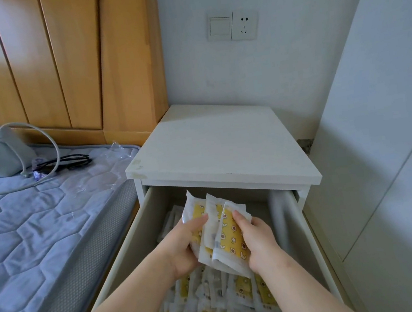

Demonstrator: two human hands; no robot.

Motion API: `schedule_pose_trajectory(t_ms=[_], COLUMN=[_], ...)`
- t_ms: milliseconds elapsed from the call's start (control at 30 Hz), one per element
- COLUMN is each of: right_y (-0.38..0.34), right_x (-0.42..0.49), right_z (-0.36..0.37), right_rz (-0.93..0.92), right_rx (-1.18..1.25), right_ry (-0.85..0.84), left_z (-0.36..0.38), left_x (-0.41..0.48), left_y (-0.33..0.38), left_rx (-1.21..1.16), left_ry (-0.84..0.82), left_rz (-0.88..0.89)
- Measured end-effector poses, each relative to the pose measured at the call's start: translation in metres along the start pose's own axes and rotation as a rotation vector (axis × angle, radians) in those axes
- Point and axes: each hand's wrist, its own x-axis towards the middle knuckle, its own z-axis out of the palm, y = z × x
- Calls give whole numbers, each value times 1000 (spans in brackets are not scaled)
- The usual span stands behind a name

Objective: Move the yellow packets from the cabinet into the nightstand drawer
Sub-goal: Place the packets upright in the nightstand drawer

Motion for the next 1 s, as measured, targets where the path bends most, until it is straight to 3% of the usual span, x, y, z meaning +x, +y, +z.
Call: schedule_pose_trajectory(t_ms=[400, 567, 700, 1000], right_y=[-4, -2, 1, -1], right_x=[4, 3, 5, -1], right_z=[-12, -8, -6, -2], right_rz=[54, 11, -4, -7], right_rx=[31, 152, 252, 179], right_ry=[-61, -77, -36, -139], left_z=[2, 0, 0, 0], left_x=[0, 2, 3, 3], left_y=[4, 5, 4, 6], left_rx=[-16, -86, 14, 99], left_ry=[57, 71, 63, 139], left_rz=[161, 107, 113, 145])
